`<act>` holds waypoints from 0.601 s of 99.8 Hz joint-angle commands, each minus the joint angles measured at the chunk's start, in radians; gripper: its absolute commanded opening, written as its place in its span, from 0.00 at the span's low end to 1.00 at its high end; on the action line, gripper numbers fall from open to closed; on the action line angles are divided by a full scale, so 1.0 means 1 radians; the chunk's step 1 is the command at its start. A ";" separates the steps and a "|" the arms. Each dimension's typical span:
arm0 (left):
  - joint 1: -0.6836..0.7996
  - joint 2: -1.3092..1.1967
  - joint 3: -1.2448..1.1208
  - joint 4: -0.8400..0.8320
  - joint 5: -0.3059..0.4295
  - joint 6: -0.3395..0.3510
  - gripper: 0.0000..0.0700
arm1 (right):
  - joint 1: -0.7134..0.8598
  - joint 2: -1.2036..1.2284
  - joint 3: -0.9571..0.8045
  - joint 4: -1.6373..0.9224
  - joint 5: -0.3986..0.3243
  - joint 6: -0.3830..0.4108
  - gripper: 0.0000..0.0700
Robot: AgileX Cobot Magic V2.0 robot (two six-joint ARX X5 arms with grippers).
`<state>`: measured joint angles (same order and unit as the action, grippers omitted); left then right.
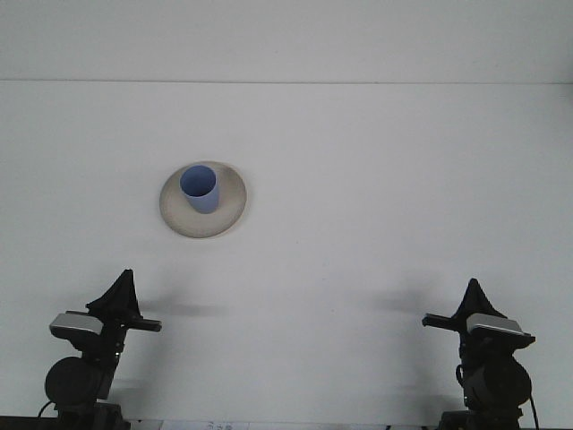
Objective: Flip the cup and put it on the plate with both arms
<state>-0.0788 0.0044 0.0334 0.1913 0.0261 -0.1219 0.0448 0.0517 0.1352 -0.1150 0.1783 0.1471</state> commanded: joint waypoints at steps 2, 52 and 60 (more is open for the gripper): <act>0.001 -0.001 -0.019 0.014 0.003 -0.003 0.02 | -0.018 -0.043 -0.045 0.061 -0.023 0.011 0.00; 0.001 -0.001 -0.019 0.016 0.003 -0.003 0.02 | -0.071 -0.051 -0.123 0.182 -0.126 0.010 0.00; 0.001 -0.001 -0.019 0.017 0.003 -0.003 0.02 | -0.071 -0.051 -0.123 0.182 -0.126 0.010 0.00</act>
<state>-0.0788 0.0044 0.0334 0.1944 0.0261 -0.1219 -0.0254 0.0006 0.0147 0.0578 0.0536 0.1474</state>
